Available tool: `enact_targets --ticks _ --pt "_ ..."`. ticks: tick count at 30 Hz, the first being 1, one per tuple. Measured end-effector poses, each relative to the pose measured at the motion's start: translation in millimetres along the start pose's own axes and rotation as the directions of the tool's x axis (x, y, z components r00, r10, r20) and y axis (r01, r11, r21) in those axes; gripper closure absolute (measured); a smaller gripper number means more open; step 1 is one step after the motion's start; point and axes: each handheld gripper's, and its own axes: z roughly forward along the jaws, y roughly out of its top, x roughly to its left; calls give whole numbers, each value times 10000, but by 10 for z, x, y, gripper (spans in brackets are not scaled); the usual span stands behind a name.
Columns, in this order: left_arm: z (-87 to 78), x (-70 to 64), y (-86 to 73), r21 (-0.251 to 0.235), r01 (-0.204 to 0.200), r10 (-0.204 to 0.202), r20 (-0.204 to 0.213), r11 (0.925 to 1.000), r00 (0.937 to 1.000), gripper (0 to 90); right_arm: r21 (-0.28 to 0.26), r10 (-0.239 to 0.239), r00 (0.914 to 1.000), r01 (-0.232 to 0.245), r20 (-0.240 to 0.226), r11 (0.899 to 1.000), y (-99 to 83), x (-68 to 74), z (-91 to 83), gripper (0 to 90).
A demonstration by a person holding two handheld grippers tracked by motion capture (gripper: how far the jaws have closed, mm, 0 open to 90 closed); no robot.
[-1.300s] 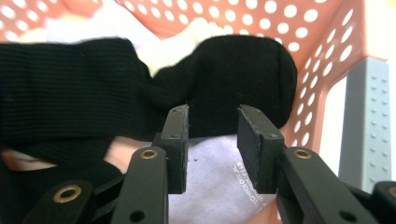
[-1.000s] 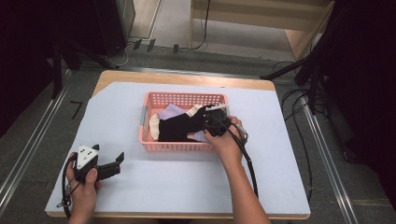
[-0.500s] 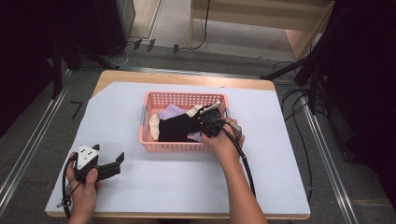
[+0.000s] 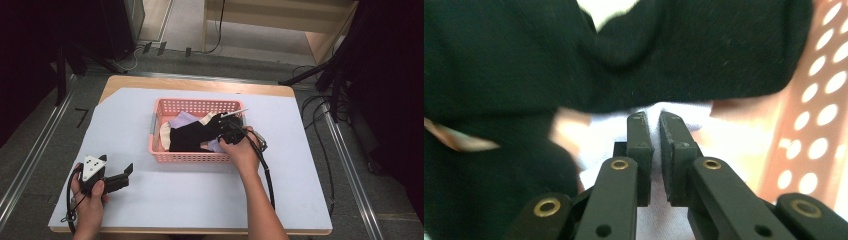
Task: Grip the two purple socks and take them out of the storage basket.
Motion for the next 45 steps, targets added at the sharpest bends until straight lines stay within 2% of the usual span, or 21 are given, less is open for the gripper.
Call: enact_targets --ticks 2,6,8,9,10,11,15,19,20,21,22,28,30,31,32,35,39,41,44,45 --pt "0 -1 1 13 -6 6 -10 10000 10000 74 -514 183 9997 -193 -186 9985 -14 -18 -65 849" --pt "0 -4 1 6 -58 58 -23 10000 10000 74 -1329 101 9997 -127 -207 9910 -53 -27 -171 849" --pt "-2 -4 1 16 -73 73 -29 10000 10000 74 -1808 -63 9999 40 -125 9835 -58 -18 -223 849" --pt "-2 -4 1 26 -74 74 -28 10000 10000 74 -2081 -124 9998 90 -147 9781 -58 -9 -251 849" --pt "-2 -4 1 15 -77 77 -17 10000 10000 74 -2512 -97 9998 54 -160 9679 -54 10 -314 850" --pt "-2 -4 1 12 -74 74 -17 10000 10000 74 -2512 -97 9998 54 -160 9679 -54 10 -314 850" --pt "-2 -3 1 27 -82 82 -25 10000 10000 74 -3363 -257 9992 135 -318 9417 -53 34 -427 849" --pt "-1 -3 1 8 -73 73 -18 10000 10000 74 -3893 -396 9989 265 -256 9207 -62 48 -503 849" --pt "-1 -4 0 10 -73 73 -21 10000 10000 74 -4088 -434 9987 283 -278 9122 -66 41 -529 848" --pt "-1 -4 1 6 -75 75 -22 10000 10000 74 -4088 -434 9987 283 -278 9122 -66 41 -529 848" --pt "-2 -4 0 3 -73 73 -10 10000 10000 74 -4193 -483 9985 335 -246 9072 -67 36 -537 848" --pt "-3 -4 1 29 -79 79 -26 10000 10000 74 -4950 -626 9980 531 -27 8673 -90 28 -632 848" --pt "-3 -5 1 14 -78 78 -18 10000 10000 74 -5141 -603 9982 532 29 8561 -100 21 -666 848" --pt "-2 -4 0 3 -84 84 -20 10000 10000 74 -5171 -605 9981 577 115 8540 -104 14 -682 848" --pt "-3 -5 1 17 -84 84 -27 10000 10000 74 -5320 -584 9982 564 132 8448 -111 3 -702 848" --pt "-3 -5 1 19 -84 84 -26 10000 10000 74 -5577 -546 9980 627 311 8277 -127 -45 -756 848" --pt "-3 -5 1 20 -84 84 -26 10000 10000 74 -5769 -318 9987 485 390 8154 -152 -133 -811 848" --pt "-2 -6 0 -11 -82 82 -20 10000 10000 74 -5808 -52 9992 270 391 8136 -179 -194 -844 848" --pt "-3 -8 0 1 -101 101 -66 9999 9999 74 -5924 124 9989 167 450 8055 -212 -291 -873 848" --pt "-4 -7 1 16 -110 110 -56 9999 9999 74 -5916 259 9984 92 507 8062 -232 -333 -887 847"
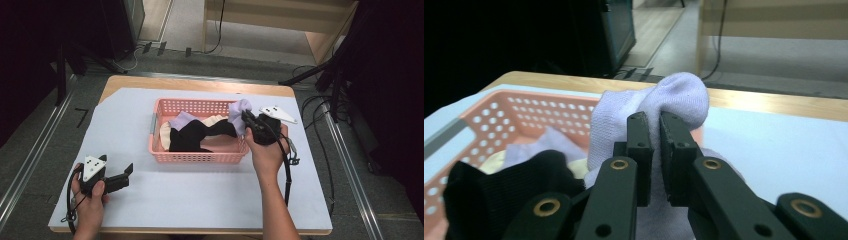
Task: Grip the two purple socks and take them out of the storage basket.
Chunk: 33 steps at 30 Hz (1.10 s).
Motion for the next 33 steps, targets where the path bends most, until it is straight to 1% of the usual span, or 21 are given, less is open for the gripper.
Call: enact_targets --ticks 4,5,6,8,12,16,18,21,23,24,27,28,29,30,31,32,33 --pt "1 -1 -1 -19 -8 8 -13 10000 10000 74 14 104 9994 -105 332 9999 -31 -138 -49 847" --pt "1 -2 -1 -23 -8 8 -16 10000 10000 74 49 267 9988 -270 405 9996 -43 -182 -68 847" --pt "0 -1 0 -9 -24 24 -8 10000 10000 74 38 263 9986 -265 461 9996 -52 -213 -76 847" --pt "0 -1 0 1 -37 37 -10 10000 10000 74 105 383 9967 -392 715 9992 -83 -299 -102 847" --pt "-1 -1 0 -1 -49 49 -5 10000 10000 74 194 472 9935 -494 1032 9986 -153 -443 -135 847" --pt "-1 -1 0 -2 -64 64 -10 10000 10000 74 377 651 9881 -710 1391 9968 -252 -581 -155 847" --pt "-2 0 1 4 -87 87 -24 10000 10000 74 480 661 9853 -745 1576 9961 -303 -641 -158 847" --pt "-1 -1 1 2 -83 83 -20 10000 10000 74 654 841 9804 -971 1784 9931 -373 -709 -160 847" --pt "-1 -3 0 5 -69 69 -20 10000 10000 74 829 838 9775 -1014 1937 9914 -428 -759 -155 847" --pt "-2 -3 0 6 -73 73 -18 10000 10000 74 926 762 9766 -964 2012 9910 -459 -786 -150 847" --pt "-1 -6 -1 -9 -69 69 -37 10000 10000 74 1127 838 9714 -1110 2221 9874 -531 -833 -134 845" --pt "-2 -6 0 4 -71 71 -38 10000 10000 74 1175 780 9705 -1070 2281 9873 -545 -846 -129 842" --pt "-2 -6 -1 -7 -69 69 -31 10000 10000 74 1262 768 9680 -1094 2388 9860 -557 -850 -126 827" --pt "-2 -6 -1 -3 -73 73 -32 10000 10000 74 1221 725 9660 -1055 2483 9869 -570 -861 -118 781" --pt "-1 -7 -1 -16 -71 71 -43 10000 10000 74 1182 746 9658 -1066 2482 9873 -576 -869 -115 728" --pt "-1 -7 -1 -12 -72 72 -42 10000 10000 74 1082 758 9684 -1040 2376 9887 -580 -877 -112 670" --pt "-1 -8 -1 -14 -72 71 -43 10000 10000 74 1033 882 9658 -1163 2438 9878 -577 -866 -112 654"
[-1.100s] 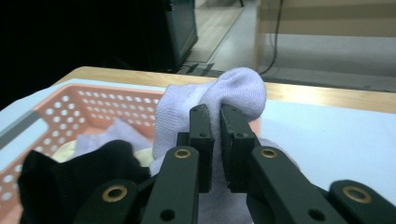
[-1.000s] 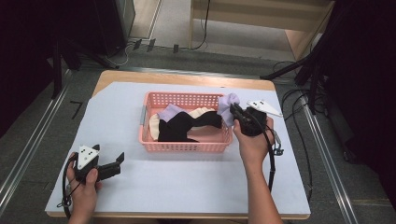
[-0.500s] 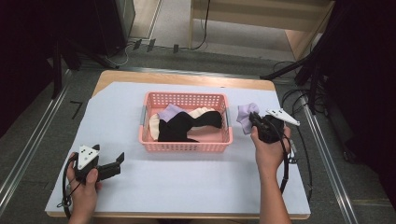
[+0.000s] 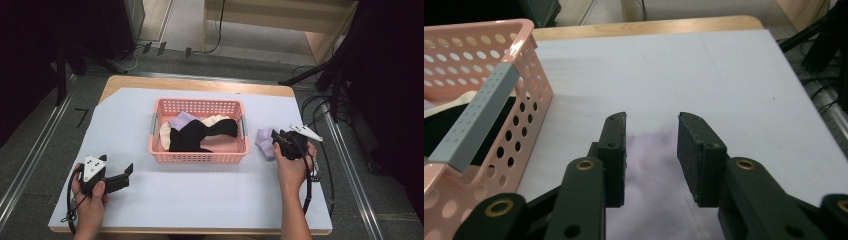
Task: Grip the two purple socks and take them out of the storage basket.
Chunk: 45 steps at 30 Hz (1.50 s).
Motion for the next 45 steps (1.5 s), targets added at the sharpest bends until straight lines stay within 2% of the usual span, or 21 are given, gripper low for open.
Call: enact_targets --ticks 2,4,5,6,8,10,15,19,23,26,27,32,35,38,39,43,45 --pt "0 1 0 14 -20 20 4 10000 10000 74 -186 -48 10000 48 -14 9998 18 27 -17 654" --pt "2 -1 0 2 -16 16 5 10000 10000 74 -310 47 9994 -57 -333 9995 49 80 -32 654" --pt "2 -1 0 7 -23 23 5 10000 10000 74 -376 -57 9989 40 -456 9993 69 118 -36 654" --pt "3 -1 0 -5 -19 19 -6 10000 10000 74 -534 -198 9984 169 -538 9984 86 158 -39 652" --pt "2 -1 0 9 -22 22 4 10000 10000 74 -464 -279 9972 248 -690 9986 128 266 -48 655" --pt "2 -1 0 10 -27 27 5 10000 10000 74 -619 -503 9948 449 -880 9971 171 392 -47 659" --pt "2 2 2 24 1 -1 20 10000 10000 74 -616 -1113 9836 1035 -1417 9927 270 755 -38 686" --pt "3 6 2 28 -8 8 38 10000 10000 74 -546 -1593 9711 1519 -1777 9869 322 1059 -7 689" --pt "4 5 1 18 29 -29 36 10000 10000 74 -405 -1873 9577 1829 -2183 9823 338 1349 54 688" --pt "4 5 1 14 21 -21 38 10000 10000 74 -323 -2161 9427 2150 -2542 9761 313 1577 117 687" --pt "4 5 1 17 29 -29 39 10000 10000 74 -253 -2174 9406 2184 -2610 9755 305 1630 129 688" --pt "2 8 3 47 29 -29 71 10000 10000 74 93 -2504 9154 2668 -3153 9637 227 1946 227 682" --pt "3 8 2 45 57 -57 80 10000 10000 74 262 -2563 8980 2840 -3577 9585 188 2100 262 671" --pt "5 9 2 35 78 -78 96 10000 9999 74 335 -2589 8747 2980 -4097 9540 138 2256 268 657" --pt "5 9 2 36 87 -87 93 10000 9999 74 380 -2594 8702 3022 -4190 9525 126 2289 267 655" --pt "4 10 3 35 63 -63 95 10000 9999 74 542 -2800 8423 3416 -4605 9383 70 2439 284 653" --pt "4 10 3 38 65 -65 95 10000 9999 74 752 -2939 8352 3680 -4649 9268 44 2495 303 684"
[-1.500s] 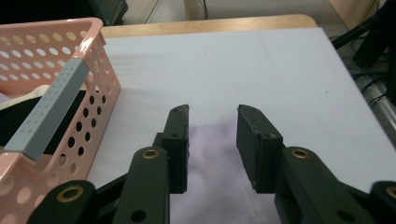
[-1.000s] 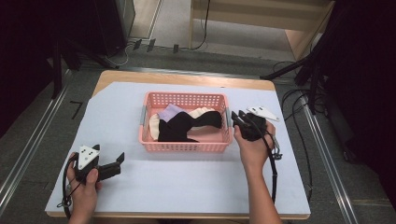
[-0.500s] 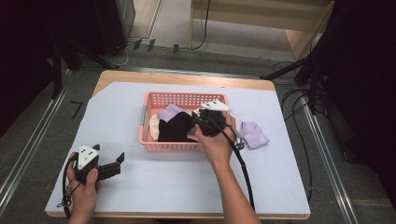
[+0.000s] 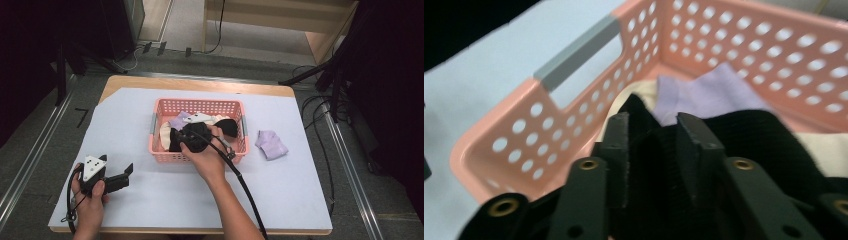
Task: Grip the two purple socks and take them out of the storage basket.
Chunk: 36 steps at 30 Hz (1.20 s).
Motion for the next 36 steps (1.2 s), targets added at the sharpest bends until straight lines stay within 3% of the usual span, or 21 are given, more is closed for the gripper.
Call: enact_targets --ticks 3,5,11,15,19,21,23,25,26,29,34,36 --pt "0 0 0 0 12 -12 -8 10000 10000 74 607 -28 9999 36 -138 9981 -1 28 32 823" --pt "0 1 0 0 1 -1 -4 10000 10000 74 720 -27 10000 30 -38 9974 -1 9 26 891" --pt "-1 1 -1 -2 29 -29 -9 10000 10000 74 442 319 9975 -347 624 9984 8 -178 -113 900" --pt "-1 0 -1 -6 34 -34 -12 10000 10000 74 75 787 9867 -805 1421 9967 0 -380 -250 900" --pt "-1 -1 -1 -1 27 -27 -18 10000 10000 74 -126 1264 9619 -1272 2423 9918 -46 -594 -366 900" --pt "-1 -1 -1 0 17 -17 -13 10000 10000 74 -162 1501 9361 -1529 3182 9881 -79 -691 -407 900" --pt "-1 -1 -1 0 12 -12 -11 10000 10000 74 -332 1796 9211 -1792 3454 9832 -97 -755 -432 885" --pt "0 -3 -1 -7 27 -27 -19 10000 10000 74 -718 1892 9080 -1750 3737 9819 -109 -799 -451 744" --pt "0 -1 -1 -5 2 -2 -19 10000 10000 74 -999 1890 9091 -1633 3712 9815 -106 -808 -456 713" --pt "-1 -1 0 10 -21 21 -24 10000 10000 74 -1661 2202 9328 -1781 2852 9699 -61 -757 -467 678" --pt "-2 -1 -1 0 17 -17 -9 10000 10000 74 -1148 1446 9688 -1233 2011 9857 36 -532 -309 711" --pt "-2 -2 -1 1 21 -21 -14 10000 10000 74 -907 1179 9779 -1034 1725 9905 74 -436 -235 725"
